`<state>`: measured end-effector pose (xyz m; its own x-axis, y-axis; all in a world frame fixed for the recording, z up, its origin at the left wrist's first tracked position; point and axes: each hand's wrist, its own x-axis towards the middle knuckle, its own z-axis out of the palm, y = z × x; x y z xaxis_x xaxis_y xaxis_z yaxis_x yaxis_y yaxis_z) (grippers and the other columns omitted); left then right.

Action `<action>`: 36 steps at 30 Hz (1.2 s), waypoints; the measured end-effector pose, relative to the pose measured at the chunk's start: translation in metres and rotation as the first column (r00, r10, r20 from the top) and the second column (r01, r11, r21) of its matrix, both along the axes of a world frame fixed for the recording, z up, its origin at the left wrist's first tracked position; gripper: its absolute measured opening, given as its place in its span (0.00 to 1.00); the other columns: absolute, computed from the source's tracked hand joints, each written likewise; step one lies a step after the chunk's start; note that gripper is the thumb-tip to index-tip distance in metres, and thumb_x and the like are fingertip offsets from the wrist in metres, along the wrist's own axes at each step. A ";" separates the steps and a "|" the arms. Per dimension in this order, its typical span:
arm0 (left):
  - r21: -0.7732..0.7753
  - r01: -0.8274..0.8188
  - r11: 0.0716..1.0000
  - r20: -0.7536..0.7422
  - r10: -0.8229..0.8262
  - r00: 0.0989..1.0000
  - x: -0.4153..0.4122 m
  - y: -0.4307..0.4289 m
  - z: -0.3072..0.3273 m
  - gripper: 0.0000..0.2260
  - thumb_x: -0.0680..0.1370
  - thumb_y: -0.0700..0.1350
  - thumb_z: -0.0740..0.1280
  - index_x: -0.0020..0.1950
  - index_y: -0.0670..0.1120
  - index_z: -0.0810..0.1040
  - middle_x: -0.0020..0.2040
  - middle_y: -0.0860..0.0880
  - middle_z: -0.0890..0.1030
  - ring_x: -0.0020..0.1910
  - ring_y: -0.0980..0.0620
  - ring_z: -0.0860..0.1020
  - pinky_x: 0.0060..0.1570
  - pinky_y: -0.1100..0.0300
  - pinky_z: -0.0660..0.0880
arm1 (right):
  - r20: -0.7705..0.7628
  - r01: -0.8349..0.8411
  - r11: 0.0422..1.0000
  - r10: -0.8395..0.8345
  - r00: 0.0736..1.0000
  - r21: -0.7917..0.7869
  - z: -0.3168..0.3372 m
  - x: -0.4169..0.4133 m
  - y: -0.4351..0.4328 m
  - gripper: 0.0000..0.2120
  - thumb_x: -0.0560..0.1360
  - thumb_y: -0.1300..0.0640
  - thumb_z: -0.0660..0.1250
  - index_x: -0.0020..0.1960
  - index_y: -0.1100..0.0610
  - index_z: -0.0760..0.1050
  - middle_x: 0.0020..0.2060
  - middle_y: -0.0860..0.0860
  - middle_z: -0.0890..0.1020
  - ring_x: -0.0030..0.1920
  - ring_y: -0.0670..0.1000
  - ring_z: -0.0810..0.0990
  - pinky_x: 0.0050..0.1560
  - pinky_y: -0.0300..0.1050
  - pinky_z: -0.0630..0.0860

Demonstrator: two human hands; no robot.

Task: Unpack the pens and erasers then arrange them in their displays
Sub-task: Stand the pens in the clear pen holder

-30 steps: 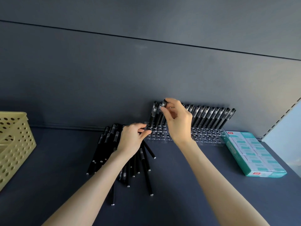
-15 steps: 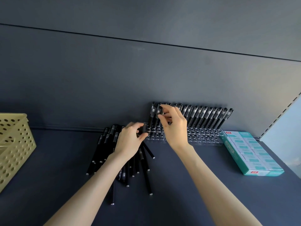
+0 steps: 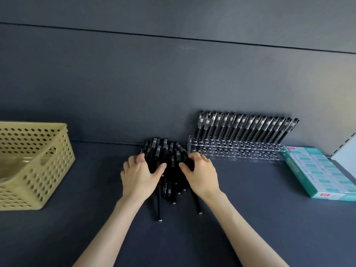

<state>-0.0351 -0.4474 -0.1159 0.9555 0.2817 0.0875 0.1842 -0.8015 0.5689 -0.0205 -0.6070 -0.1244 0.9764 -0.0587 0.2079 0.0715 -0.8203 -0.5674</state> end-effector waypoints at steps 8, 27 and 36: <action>-0.018 0.002 1.000 0.061 -0.001 0.998 -0.003 0.006 -0.002 0.31 0.73 0.63 0.66 0.68 0.44 0.70 0.64 0.43 0.70 0.64 0.42 0.66 0.61 0.50 0.62 | -0.009 0.075 0.995 -0.074 0.997 0.058 -0.006 0.007 0.007 0.13 0.77 0.54 0.64 0.59 0.58 0.73 0.53 0.52 0.75 0.55 0.53 0.73 0.50 0.43 0.71; 0.064 0.075 0.995 0.016 -0.076 0.997 0.031 0.005 0.009 0.23 0.77 0.56 0.65 0.59 0.38 0.71 0.55 0.41 0.77 0.52 0.41 0.77 0.43 0.54 0.70 | 0.092 -0.010 0.967 -0.014 0.996 0.253 -0.011 0.007 0.005 0.10 0.79 0.59 0.61 0.57 0.60 0.77 0.46 0.49 0.75 0.43 0.47 0.73 0.43 0.28 0.63; -0.016 0.114 0.993 -0.051 -0.115 0.992 0.041 0.013 0.013 0.16 0.81 0.50 0.59 0.38 0.41 0.62 0.44 0.37 0.78 0.42 0.36 0.77 0.31 0.54 0.64 | 0.065 -0.084 0.953 0.068 0.996 0.291 -0.014 0.009 0.005 0.07 0.81 0.60 0.54 0.55 0.58 0.69 0.43 0.50 0.76 0.41 0.50 0.72 0.41 0.37 0.65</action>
